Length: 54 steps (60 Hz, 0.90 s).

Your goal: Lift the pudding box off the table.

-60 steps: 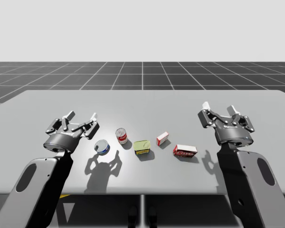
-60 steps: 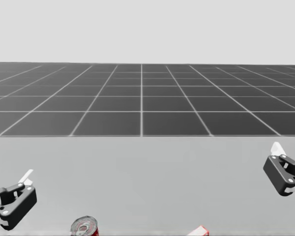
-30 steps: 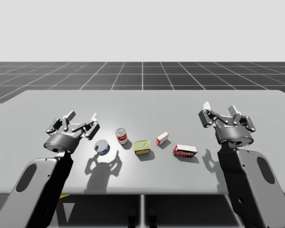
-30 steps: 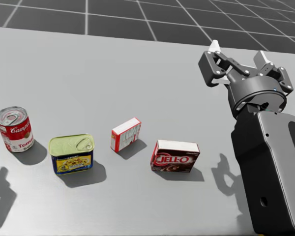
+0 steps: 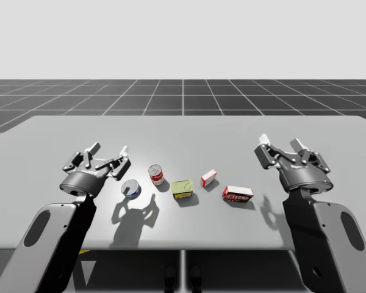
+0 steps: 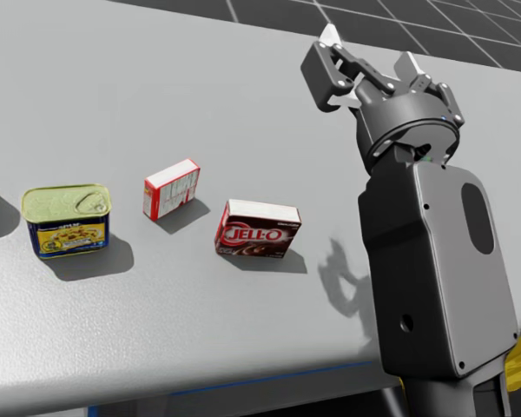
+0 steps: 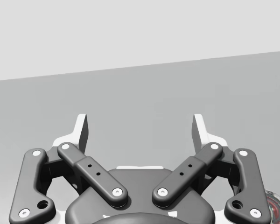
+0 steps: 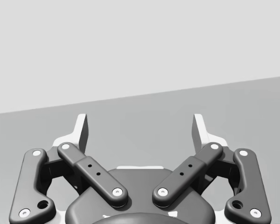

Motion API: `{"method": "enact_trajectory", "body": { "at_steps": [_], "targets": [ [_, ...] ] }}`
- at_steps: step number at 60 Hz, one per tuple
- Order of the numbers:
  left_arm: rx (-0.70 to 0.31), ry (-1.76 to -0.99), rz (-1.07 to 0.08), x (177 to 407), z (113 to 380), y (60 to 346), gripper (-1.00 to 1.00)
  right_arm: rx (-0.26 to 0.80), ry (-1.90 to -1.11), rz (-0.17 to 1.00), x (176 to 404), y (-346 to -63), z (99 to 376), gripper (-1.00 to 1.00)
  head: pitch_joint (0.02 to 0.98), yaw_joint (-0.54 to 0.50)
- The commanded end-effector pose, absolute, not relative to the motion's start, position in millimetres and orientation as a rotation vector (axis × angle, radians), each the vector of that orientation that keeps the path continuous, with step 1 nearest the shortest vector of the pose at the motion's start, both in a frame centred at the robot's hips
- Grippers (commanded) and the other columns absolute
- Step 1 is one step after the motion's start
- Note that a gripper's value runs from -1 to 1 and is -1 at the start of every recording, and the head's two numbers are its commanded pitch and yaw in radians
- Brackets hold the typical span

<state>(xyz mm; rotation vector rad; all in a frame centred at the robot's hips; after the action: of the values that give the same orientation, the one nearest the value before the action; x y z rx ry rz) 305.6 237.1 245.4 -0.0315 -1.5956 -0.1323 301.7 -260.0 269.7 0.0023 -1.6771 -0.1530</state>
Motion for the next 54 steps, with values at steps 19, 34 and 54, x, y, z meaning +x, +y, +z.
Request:
{"method": "enact_trajectory", "body": {
  "at_steps": [19, 34, 54],
  "targets": [
    [-0.037, -1.593, -0.14, 304, 245, 234, -1.0, -0.053, -1.597, -0.017, 221, -217, 237, -1.0, 0.847, -0.36],
    [-0.029, -1.59, -0.141, 304, 245, 234, -1.0, -0.131, -1.545, 0.012, 200, -193, 206, -1.0, 0.846, -0.37],
    [-0.022, -1.589, -0.145, 304, 244, 233, -1.0, -0.139, -1.44, -0.027, 183, -173, 169, -1.0, 0.847, -0.37]
  ]
}}
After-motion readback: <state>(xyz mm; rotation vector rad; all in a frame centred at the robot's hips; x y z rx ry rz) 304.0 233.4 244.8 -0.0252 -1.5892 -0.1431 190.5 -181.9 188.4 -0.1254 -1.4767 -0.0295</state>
